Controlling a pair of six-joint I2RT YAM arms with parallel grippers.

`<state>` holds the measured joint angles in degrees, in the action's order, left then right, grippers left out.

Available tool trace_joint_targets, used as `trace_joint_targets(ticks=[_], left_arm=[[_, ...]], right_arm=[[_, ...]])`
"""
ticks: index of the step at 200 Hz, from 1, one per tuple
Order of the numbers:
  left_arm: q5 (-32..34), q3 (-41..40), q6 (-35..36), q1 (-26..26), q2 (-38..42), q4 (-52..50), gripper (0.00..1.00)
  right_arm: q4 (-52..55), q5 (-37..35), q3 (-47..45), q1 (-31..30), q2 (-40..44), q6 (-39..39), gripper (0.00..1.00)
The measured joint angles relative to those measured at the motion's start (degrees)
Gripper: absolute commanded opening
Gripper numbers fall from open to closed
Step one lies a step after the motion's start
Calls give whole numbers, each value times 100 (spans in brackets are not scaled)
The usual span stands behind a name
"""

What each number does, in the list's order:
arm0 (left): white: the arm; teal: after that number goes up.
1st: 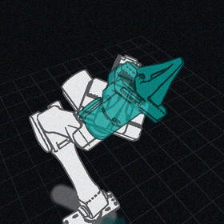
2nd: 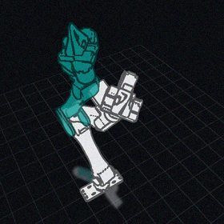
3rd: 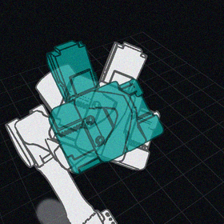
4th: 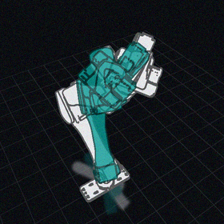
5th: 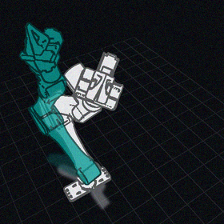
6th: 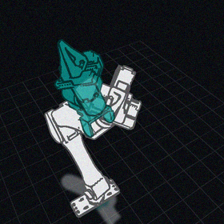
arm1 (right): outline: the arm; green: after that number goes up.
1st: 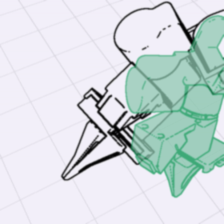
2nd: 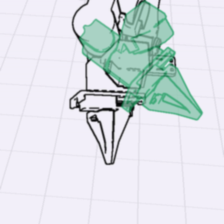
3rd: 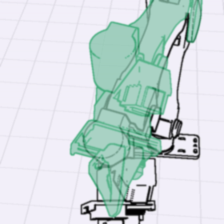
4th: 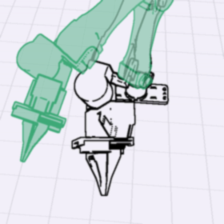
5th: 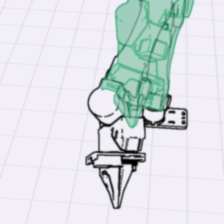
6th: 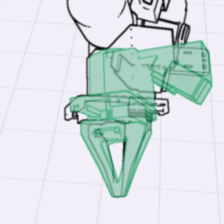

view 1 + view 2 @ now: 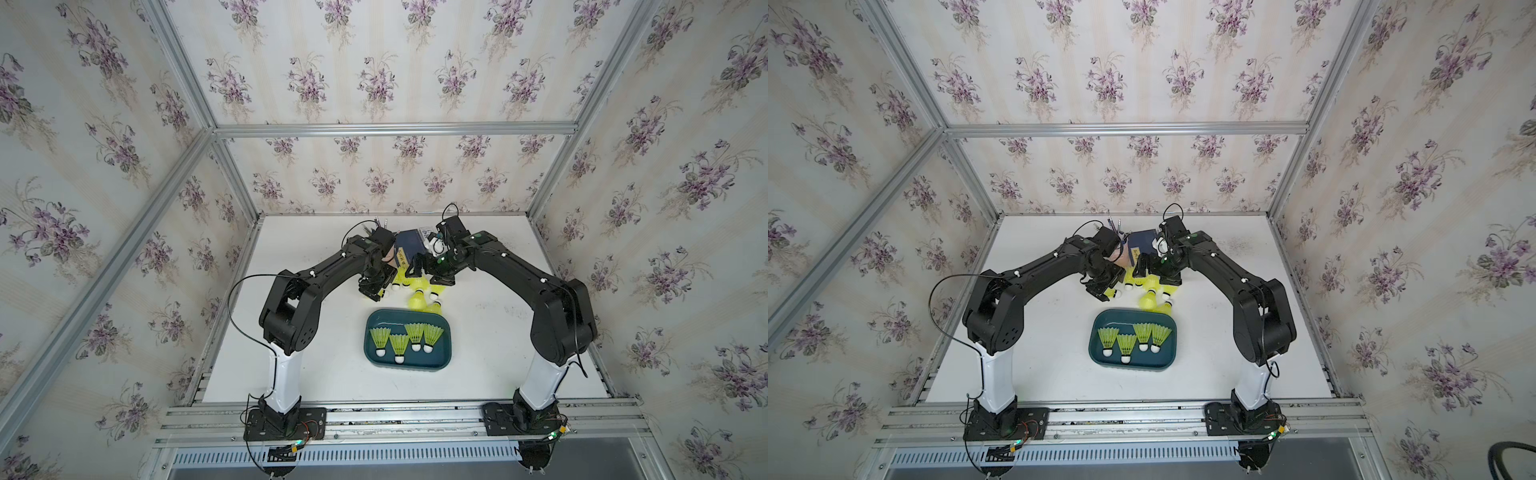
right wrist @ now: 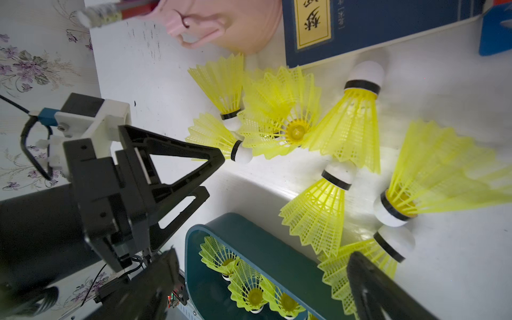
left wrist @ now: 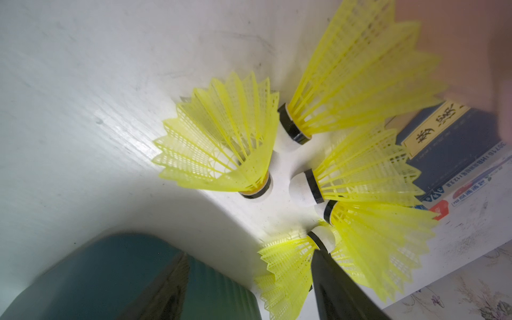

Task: Put the shuttlecocks into the storage box
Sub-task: Pick up the shuttlecock at the center of the board.

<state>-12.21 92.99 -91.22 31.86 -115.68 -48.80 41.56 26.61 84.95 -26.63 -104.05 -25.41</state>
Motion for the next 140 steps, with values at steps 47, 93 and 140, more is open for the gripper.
trace_joint_targets(ticks=[47,93,140], left_arm=[[131,79,-367,116,-221,-4,64],[302,243,-555,116,-509,-33,57],[422,551,-581,118,-831,-70,49]], right_arm=[[-61,153,-107,-2,68,31,95],[-116,205,-293,-2,262,-9,95],[-166,234,-446,-2,361,-15,95]])
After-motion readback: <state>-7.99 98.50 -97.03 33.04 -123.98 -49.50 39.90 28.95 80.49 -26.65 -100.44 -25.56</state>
